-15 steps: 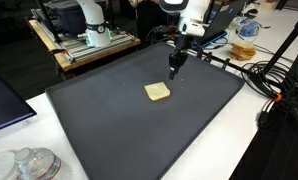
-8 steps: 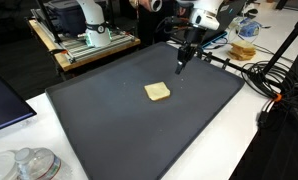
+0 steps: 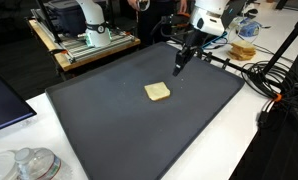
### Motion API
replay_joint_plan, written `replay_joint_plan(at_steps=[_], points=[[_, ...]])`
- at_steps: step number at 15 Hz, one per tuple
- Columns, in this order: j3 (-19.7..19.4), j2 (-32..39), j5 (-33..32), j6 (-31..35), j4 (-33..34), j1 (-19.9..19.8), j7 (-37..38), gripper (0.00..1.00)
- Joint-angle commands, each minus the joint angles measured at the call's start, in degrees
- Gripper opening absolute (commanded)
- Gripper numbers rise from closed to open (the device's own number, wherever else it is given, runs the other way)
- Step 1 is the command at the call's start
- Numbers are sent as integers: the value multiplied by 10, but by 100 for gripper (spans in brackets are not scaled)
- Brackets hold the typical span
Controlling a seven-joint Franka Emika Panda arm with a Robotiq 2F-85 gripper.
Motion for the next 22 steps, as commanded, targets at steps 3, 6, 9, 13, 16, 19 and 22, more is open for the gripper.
replay_joint_plan(at_steps=[3,6,9,13,16,19,22], points=[[11,1,35,-32,25,-37,-56,22],[15,2,42,-37,32,-47,-68,22],[18,4,42,-37,32,-45,-68,5],[28,27,76,-77,75,-75,-113,5],[33,43,115,-104,102,-106,-151,5],[38,57,153,-123,120,-138,-194,5],[41,67,187,-123,121,-174,-234,5]])
